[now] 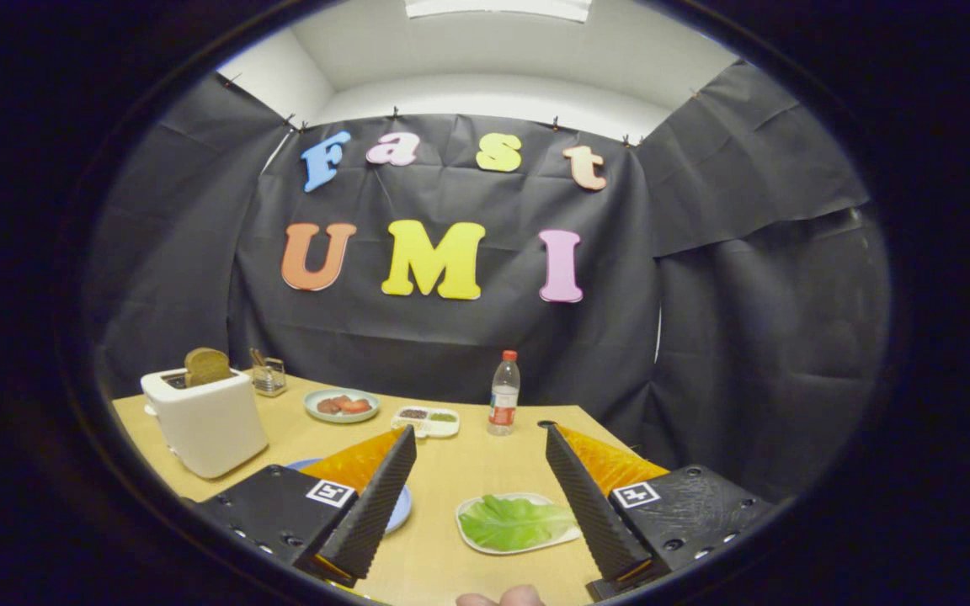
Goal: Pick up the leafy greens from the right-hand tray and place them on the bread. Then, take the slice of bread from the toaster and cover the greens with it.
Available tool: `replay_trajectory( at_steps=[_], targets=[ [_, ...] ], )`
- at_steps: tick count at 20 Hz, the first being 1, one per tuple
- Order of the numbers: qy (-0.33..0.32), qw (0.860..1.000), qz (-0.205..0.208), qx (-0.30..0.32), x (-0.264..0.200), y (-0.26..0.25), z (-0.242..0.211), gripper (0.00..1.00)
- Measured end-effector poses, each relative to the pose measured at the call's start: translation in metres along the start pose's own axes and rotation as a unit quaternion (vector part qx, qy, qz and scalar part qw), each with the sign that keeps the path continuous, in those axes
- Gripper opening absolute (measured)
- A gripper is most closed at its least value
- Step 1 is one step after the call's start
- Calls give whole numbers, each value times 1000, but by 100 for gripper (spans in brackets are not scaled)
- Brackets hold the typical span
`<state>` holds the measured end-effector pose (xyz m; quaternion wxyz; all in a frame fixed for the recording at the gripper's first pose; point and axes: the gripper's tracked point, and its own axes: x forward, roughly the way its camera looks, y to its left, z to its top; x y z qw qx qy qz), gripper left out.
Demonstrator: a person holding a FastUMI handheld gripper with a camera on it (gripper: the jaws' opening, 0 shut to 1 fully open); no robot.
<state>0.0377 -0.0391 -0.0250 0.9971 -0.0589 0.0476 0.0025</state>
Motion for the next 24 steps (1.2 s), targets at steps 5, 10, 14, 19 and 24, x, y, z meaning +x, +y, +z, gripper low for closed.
replay_trajectory(
  at_steps=[5, 10, 14, 19, 24],
  targets=[
    [90, 996, 5, 7, 45, -16, -69, 95],
    [169, 985, -8, 5, 81, -25, -128, 95],
    [218, 976, -7, -2, 103, -25, -165, 96],
    [247, 969, -3, 0, 113, -25, -181, 96],
    [291, 957, 2, 17, 113, -23, -193, 98]
  ],
)
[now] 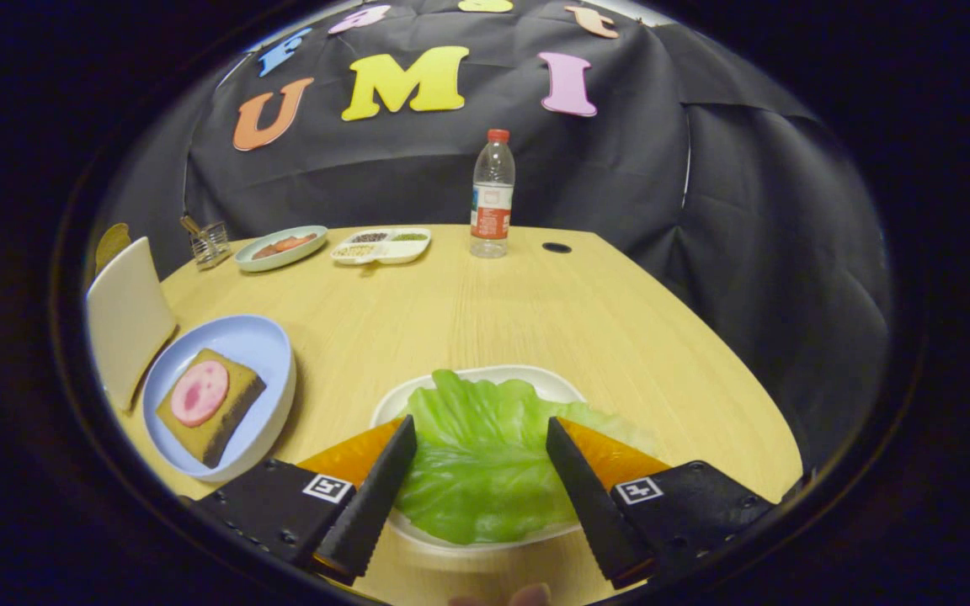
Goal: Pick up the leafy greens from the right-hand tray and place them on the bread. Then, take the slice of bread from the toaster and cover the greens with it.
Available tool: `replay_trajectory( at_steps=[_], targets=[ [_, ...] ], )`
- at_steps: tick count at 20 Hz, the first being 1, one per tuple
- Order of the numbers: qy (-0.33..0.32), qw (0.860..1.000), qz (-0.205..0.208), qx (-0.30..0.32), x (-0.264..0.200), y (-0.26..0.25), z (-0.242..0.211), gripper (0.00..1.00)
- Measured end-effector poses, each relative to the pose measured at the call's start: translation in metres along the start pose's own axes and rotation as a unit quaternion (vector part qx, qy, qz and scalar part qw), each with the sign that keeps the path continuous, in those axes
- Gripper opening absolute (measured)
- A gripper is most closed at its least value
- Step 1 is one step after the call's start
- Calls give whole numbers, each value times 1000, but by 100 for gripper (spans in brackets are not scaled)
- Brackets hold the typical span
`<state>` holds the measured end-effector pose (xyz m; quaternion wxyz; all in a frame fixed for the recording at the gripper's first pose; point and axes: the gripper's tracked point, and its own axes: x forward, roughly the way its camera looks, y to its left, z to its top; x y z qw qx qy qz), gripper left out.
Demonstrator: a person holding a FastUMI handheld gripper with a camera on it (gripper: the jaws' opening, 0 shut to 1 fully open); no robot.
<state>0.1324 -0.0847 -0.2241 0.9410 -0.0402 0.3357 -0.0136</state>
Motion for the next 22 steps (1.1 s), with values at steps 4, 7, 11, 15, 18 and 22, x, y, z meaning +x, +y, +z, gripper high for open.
replay_trajectory(
  at_steps=[4, 7, 11, 15, 18, 22],
  targets=[
    [26, 999, 22, 11, 5, -1, -4, 98],
    [29, 999, 24, 8, 5, 2, -1, 78],
    [18, 998, 51, 20, 8, 10, -1, 11],
    [12, 999, 45, 27, 7, 10, 7, 1],
    [-23, 999, 35, 16, -6, 11, 24, 0],
    [-66, 997, 40, 21, -33, 28, 46, 0]
  ],
)
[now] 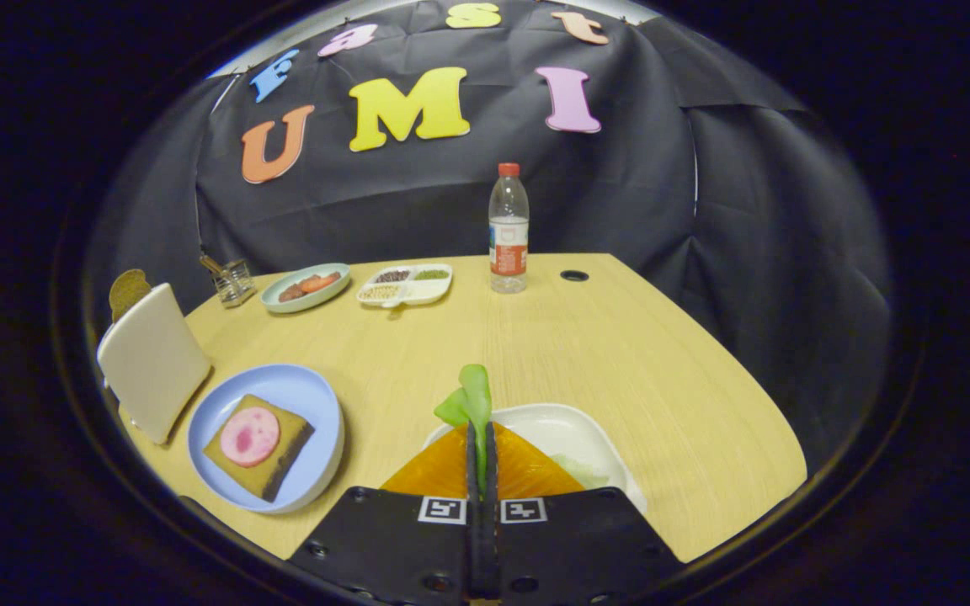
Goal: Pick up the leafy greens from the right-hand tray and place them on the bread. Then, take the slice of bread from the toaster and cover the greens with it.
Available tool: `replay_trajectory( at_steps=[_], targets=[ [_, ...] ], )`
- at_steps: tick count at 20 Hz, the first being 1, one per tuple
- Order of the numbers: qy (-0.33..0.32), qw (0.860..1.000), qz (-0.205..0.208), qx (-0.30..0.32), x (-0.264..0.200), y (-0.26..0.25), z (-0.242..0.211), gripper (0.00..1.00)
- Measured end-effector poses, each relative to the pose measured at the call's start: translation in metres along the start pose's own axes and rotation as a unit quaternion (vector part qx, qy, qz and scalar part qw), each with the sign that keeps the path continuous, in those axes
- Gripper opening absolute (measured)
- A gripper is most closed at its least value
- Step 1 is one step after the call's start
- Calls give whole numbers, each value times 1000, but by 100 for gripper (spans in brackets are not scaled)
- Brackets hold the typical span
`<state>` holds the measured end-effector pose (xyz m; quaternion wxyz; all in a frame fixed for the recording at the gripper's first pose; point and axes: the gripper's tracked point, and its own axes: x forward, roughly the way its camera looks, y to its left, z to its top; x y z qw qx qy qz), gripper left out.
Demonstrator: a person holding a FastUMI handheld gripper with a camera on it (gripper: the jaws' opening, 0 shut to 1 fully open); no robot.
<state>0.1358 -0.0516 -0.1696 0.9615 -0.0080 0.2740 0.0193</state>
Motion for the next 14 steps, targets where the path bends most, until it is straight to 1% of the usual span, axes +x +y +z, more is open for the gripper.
replay_trajectory(
  at_steps=[5, 9, 12, 14],
  targets=[
    [-39, 999, 31, 8, -27, 64, 24, 0],
    [-69, 996, 49, -7, -41, 122, 40, 0],
    [-79, 995, 55, -30, -42, 158, 48, 0],
    [-82, 995, 44, -46, -38, 168, 47, 0]
  ],
)
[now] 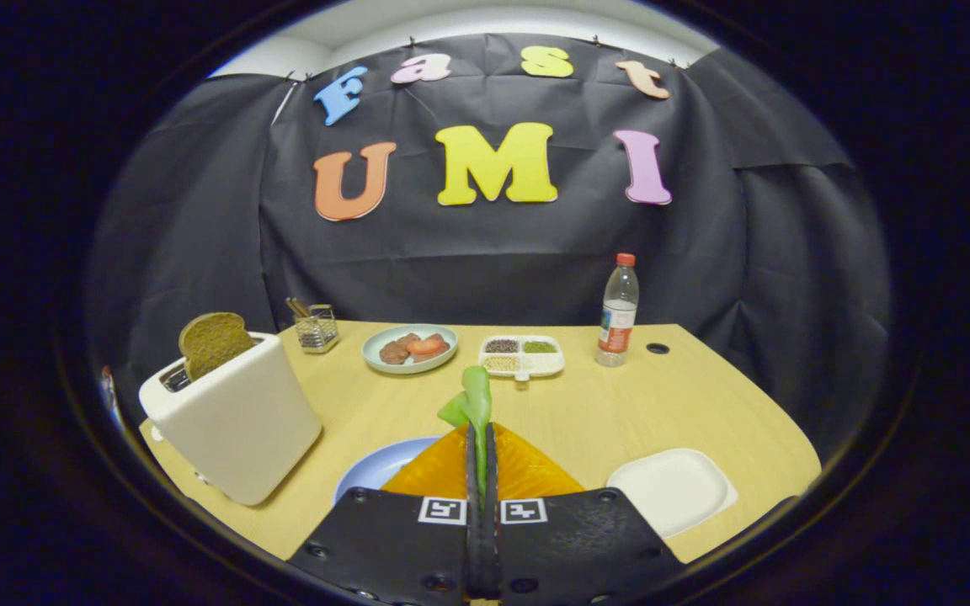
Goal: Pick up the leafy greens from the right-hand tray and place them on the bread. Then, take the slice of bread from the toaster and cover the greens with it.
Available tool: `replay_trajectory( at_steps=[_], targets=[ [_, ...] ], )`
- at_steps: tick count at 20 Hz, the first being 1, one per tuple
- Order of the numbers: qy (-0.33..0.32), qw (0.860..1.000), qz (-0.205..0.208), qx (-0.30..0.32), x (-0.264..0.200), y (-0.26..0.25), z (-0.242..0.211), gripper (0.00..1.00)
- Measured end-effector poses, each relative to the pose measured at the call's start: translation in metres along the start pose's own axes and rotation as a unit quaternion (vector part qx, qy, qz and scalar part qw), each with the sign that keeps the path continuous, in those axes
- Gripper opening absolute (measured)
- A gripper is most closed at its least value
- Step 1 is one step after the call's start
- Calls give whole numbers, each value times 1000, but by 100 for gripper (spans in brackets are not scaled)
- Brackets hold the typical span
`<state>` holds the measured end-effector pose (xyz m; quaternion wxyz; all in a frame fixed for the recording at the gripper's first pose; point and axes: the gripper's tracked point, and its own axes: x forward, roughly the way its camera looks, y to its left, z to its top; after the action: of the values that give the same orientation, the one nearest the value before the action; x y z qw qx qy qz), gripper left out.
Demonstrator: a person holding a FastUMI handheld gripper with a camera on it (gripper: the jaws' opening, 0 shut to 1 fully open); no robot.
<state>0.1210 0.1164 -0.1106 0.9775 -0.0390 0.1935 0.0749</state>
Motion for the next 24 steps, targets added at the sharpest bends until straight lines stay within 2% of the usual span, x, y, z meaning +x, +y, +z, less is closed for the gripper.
replay_trajectory(
  at_steps=[4, 9, 12, 17, 19, 20, 23, 24],
  targets=[
    [-11, 998, -45, -34, 3, -7, -6, 0],
    [9, 996, -69, -50, 21, -2, -32, 0],
    [18, 997, -56, -48, 26, 15, -46, 0],
    [34, 999, -2, -9, 30, 53, -60, 0],
    [44, 999, 10, 12, 28, 62, -67, 5],
    [46, 999, 20, 20, 28, 68, -69, 16],
    [31, 999, 24, 32, 22, 71, -61, 37],
    [23, 999, 23, 37, 19, 71, -58, 47]
  ],
)
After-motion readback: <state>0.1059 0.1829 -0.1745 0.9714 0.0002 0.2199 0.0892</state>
